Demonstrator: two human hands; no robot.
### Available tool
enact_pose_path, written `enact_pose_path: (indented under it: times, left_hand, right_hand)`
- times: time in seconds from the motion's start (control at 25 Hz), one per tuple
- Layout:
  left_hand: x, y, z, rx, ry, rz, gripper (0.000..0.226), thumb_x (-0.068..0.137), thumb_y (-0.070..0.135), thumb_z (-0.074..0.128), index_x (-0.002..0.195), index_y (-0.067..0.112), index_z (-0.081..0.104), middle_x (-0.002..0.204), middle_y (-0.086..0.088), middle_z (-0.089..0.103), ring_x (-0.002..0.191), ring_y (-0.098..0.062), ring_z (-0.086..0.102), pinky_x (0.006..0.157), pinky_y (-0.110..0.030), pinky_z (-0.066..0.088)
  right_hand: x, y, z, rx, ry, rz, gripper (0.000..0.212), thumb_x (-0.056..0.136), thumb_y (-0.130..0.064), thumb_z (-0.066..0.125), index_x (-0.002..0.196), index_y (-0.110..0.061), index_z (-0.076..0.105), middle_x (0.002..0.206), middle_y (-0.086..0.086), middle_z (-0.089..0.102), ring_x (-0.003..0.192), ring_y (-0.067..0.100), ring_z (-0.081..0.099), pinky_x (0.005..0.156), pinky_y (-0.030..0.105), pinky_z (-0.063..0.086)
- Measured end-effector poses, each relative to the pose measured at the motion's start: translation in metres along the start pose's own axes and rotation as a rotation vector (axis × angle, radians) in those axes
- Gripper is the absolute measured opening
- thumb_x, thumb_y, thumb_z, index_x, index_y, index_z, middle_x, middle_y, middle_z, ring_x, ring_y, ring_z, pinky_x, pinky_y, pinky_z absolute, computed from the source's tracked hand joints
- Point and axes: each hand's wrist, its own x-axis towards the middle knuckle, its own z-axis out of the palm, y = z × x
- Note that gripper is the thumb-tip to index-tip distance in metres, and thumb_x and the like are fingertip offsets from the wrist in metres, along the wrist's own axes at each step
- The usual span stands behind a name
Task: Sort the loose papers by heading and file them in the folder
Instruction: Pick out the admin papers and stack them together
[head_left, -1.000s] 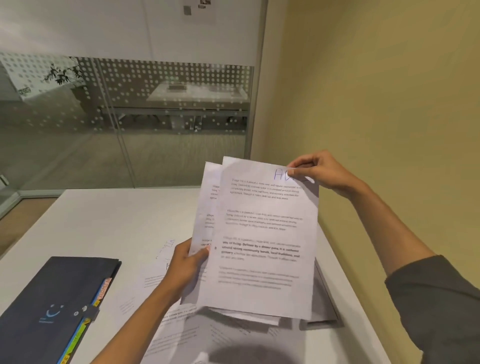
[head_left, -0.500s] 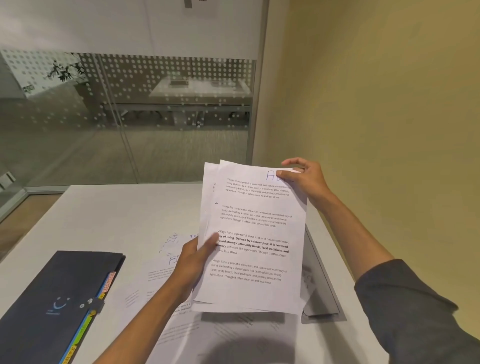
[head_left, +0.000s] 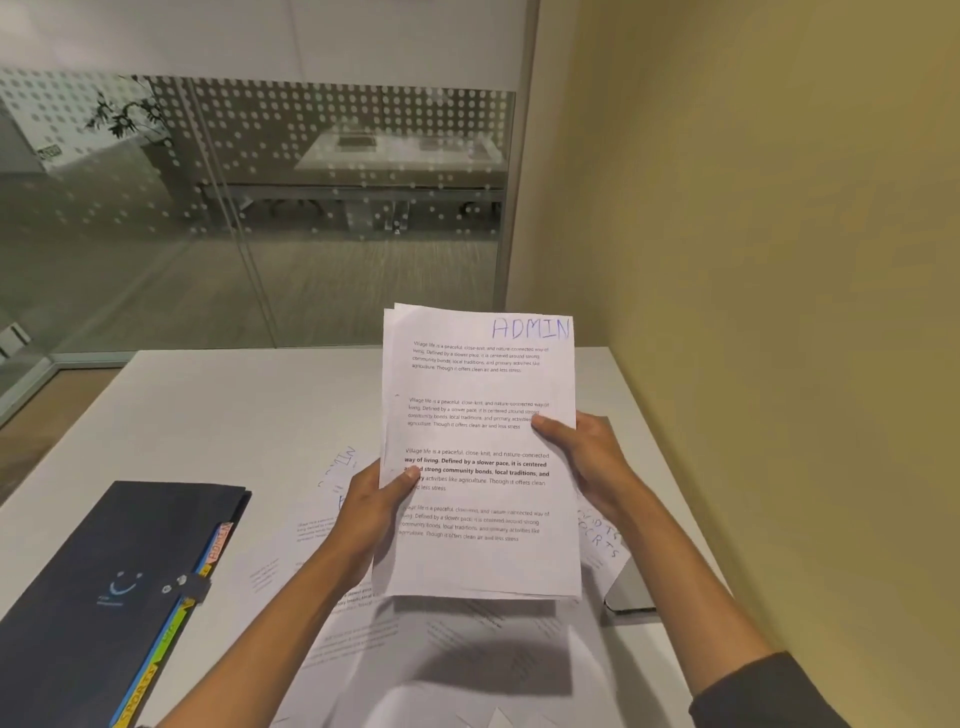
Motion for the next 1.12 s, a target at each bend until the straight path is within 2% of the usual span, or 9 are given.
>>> enact_pose_path:
  times: [0.08, 0.16, 0.32, 0.6, 0.76, 0.88, 1.12]
  left_hand:
    - [0.003, -0.003, -0.004, 0.047, -0.021, -0.031, 0.021, 0.098, 0.018, 0.051, 0.113, 0.013, 0.066, 0.103, -0.006, 0.075, 0.096, -0.027, 0.071, 0.085, -0.042, 0.053]
    - [0.010, -0.001, -0.009, 0.066, -0.027, -0.044, 0.019, 0.095, 0.018, 0.056, 0.109, 0.013, 0.068, 0.103, -0.005, 0.074, 0.095, -0.026, 0.071, 0.087, -0.041, 0.053]
    - [0.032, 0.003, -0.013, 0.094, 0.007, -0.008, 0.018, 0.094, 0.017, 0.059, 0.109, 0.017, 0.069, 0.106, -0.002, 0.074, 0.097, -0.023, 0.070, 0.087, -0.041, 0.054]
    - [0.017, -0.040, -0.018, 0.080, 0.079, -0.054, 0.018, 0.096, 0.012, 0.056, 0.110, 0.016, 0.067, 0.104, 0.000, 0.074, 0.096, -0.021, 0.069, 0.083, -0.039, 0.054]
    - [0.016, -0.035, -0.018, 0.081, 0.067, -0.028, 0.014, 0.090, 0.012, 0.064, 0.102, 0.015, 0.070, 0.095, 0.000, 0.076, 0.087, -0.019, 0.071, 0.075, -0.034, 0.056]
    - [0.012, -0.036, -0.015, 0.103, 0.064, -0.014, 0.013, 0.089, 0.013, 0.065, 0.100, 0.017, 0.071, 0.093, 0.001, 0.076, 0.084, -0.017, 0.072, 0.070, -0.028, 0.054]
    - [0.011, -0.045, -0.016, 0.130, 0.096, 0.004, 0.012, 0.089, 0.015, 0.065, 0.099, 0.020, 0.070, 0.094, 0.003, 0.075, 0.085, -0.015, 0.071, 0.077, -0.031, 0.055]
  right_hand:
    - [-0.004, 0.016, 0.007, -0.037, 0.101, -0.033, 0.026, 0.091, -0.009, 0.066, 0.114, 0.001, 0.069, 0.106, 0.012, 0.075, 0.095, 0.027, 0.073, 0.083, 0.037, 0.059]
    - [-0.008, 0.025, 0.012, -0.066, 0.181, -0.067, 0.023, 0.091, -0.009, 0.067, 0.112, 0.000, 0.069, 0.101, 0.010, 0.076, 0.089, 0.023, 0.074, 0.072, 0.029, 0.060]
    - [-0.016, 0.046, 0.019, -0.081, 0.197, -0.076, 0.017, 0.093, -0.011, 0.065, 0.108, -0.006, 0.070, 0.092, 0.002, 0.077, 0.079, 0.017, 0.075, 0.062, 0.022, 0.057]
    - [-0.036, 0.086, 0.023, -0.145, 0.173, -0.022, 0.014, 0.091, -0.011, 0.067, 0.104, -0.017, 0.069, 0.090, -0.007, 0.074, 0.075, 0.007, 0.073, 0.061, 0.019, 0.055]
    - [-0.036, 0.082, 0.021, -0.153, 0.152, -0.033, 0.021, 0.084, -0.011, 0.075, 0.105, -0.014, 0.070, 0.091, -0.005, 0.075, 0.078, 0.011, 0.073, 0.062, 0.021, 0.056]
    - [-0.037, 0.082, 0.023, -0.182, 0.149, -0.036, 0.018, 0.084, -0.013, 0.075, 0.101, -0.016, 0.070, 0.089, -0.004, 0.075, 0.076, 0.012, 0.073, 0.060, 0.020, 0.056]
    - [-0.040, 0.085, 0.022, -0.150, 0.183, -0.051, 0.021, 0.083, -0.016, 0.077, 0.103, -0.012, 0.070, 0.090, -0.003, 0.076, 0.079, 0.010, 0.073, 0.062, 0.017, 0.055]
